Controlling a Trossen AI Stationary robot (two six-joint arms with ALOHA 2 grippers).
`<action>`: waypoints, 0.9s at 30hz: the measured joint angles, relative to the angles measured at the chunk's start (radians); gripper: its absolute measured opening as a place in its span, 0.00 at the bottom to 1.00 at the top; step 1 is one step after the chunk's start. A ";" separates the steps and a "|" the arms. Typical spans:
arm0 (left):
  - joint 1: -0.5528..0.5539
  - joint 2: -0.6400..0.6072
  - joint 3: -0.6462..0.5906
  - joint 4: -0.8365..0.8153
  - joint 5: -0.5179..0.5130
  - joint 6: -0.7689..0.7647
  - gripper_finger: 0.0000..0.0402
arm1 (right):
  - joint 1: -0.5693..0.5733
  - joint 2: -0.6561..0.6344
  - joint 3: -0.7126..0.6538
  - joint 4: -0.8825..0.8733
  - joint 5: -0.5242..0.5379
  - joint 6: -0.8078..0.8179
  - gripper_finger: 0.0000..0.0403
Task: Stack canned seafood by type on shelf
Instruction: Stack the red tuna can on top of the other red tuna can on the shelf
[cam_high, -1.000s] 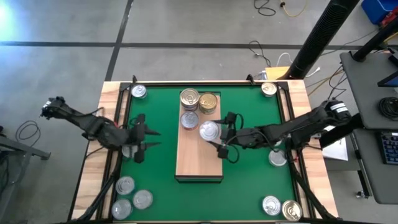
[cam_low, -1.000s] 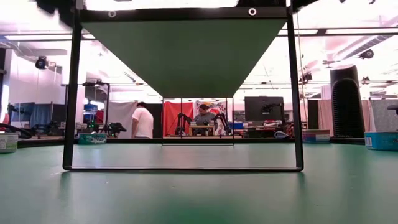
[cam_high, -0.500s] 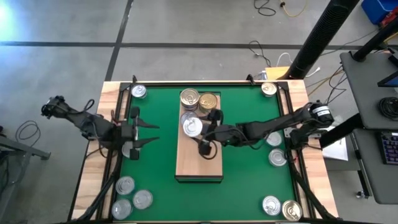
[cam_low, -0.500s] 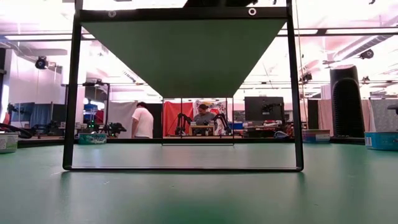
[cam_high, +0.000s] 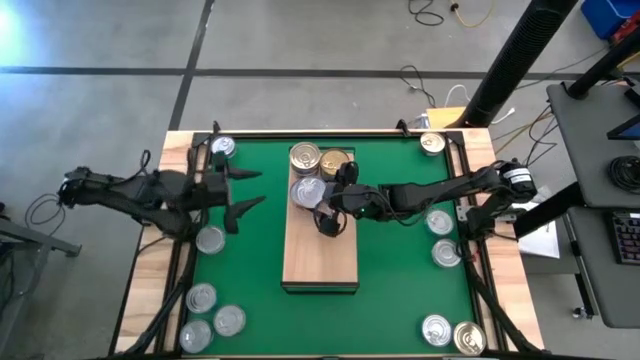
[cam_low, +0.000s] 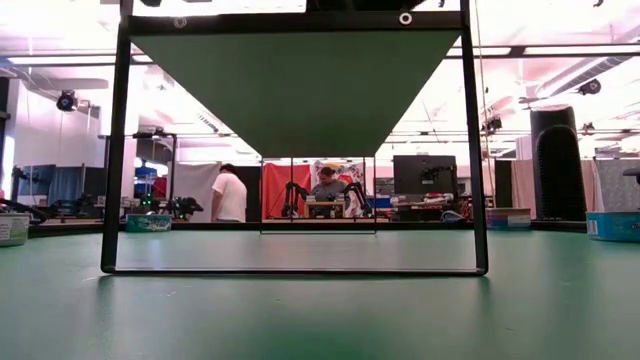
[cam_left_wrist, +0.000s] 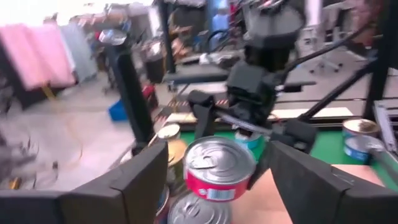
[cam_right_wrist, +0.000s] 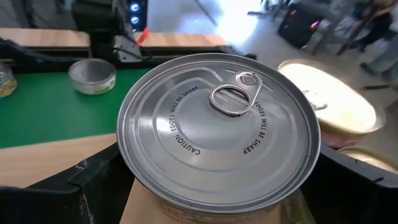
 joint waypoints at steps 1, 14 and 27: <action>0.025 0.008 -0.005 0.000 0.011 -0.020 0.68 | -0.007 0.002 -0.003 0.002 -0.020 0.008 0.92; 0.182 0.126 -0.026 0.178 0.178 0.051 0.74 | -0.034 0.012 -0.012 -0.009 -0.039 0.007 0.92; 0.196 0.271 -0.028 0.269 0.223 0.112 0.74 | -0.046 0.069 0.002 0.106 -0.065 0.077 0.92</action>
